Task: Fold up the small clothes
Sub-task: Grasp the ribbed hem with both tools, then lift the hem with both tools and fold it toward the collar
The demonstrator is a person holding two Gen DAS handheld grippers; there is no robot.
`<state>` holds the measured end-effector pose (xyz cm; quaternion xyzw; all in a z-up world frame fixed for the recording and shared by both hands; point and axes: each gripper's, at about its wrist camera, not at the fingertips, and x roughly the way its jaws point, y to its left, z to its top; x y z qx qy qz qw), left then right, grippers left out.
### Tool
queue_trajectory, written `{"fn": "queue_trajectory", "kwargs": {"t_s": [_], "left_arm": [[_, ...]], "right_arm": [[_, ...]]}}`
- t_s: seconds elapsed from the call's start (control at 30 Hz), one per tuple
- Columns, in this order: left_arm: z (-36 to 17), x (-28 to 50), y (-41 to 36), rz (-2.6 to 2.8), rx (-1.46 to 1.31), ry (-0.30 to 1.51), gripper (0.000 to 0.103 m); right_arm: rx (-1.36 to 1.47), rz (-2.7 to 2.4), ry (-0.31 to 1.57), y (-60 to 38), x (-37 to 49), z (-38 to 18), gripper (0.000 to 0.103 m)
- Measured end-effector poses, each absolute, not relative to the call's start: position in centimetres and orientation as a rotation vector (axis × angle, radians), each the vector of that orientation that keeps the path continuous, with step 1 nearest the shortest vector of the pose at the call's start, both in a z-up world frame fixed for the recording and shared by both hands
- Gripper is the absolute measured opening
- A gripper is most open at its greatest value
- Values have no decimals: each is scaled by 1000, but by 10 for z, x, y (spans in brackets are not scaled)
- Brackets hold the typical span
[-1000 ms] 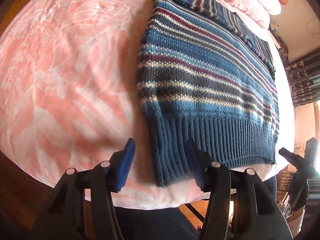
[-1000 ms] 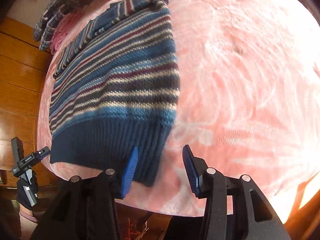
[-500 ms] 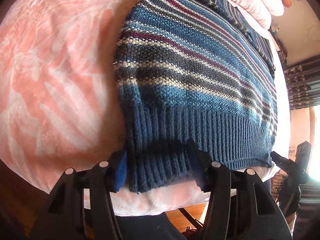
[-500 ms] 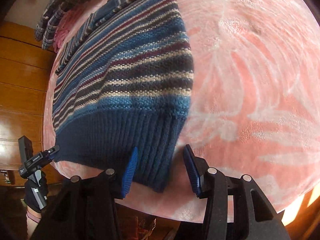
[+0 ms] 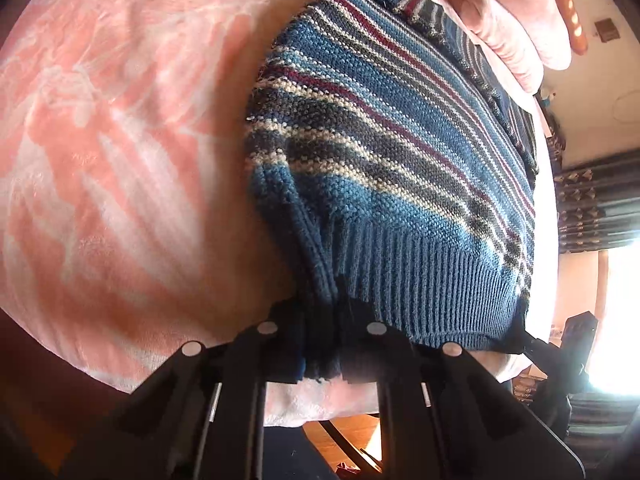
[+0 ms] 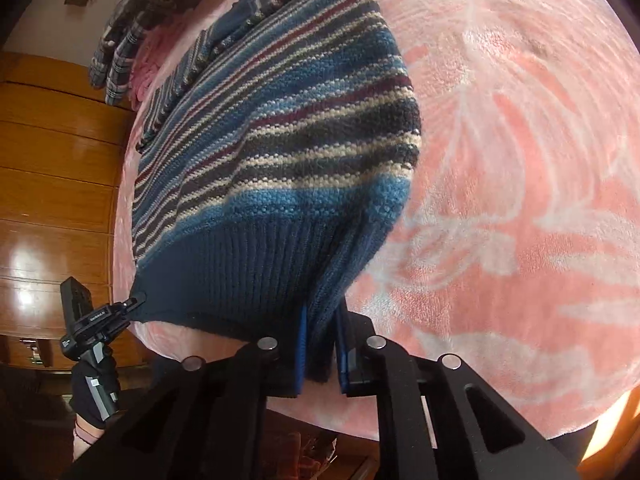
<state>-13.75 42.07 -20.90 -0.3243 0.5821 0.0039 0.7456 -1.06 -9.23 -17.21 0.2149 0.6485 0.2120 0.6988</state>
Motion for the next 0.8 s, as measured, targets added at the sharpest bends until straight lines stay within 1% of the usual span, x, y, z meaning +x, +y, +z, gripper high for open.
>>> {"fn": "queue_trajectory", "kwargs": {"t_s": [0.17,0.33,0.43,0.6,0.8], "left_arm": [[-179,-142,424,-23,-738,1177,9],[-144,-126,428,-48,-724,1074,9],[-133,-109,433,-54,-716,1033,9],[-130,-69,442,-56,-710,1017,9],[-143,-19,450,-65,-697,1028,9]], "right_arm": [[618,560,1372,-101,-8,-146,10],[729,617,1297,-108,18,-115,10],[722,611,1268,-108,41,-102,10],[702,590,1263,-103,85,-95,10],[732,553,1308,-95,140,-117,10]]}}
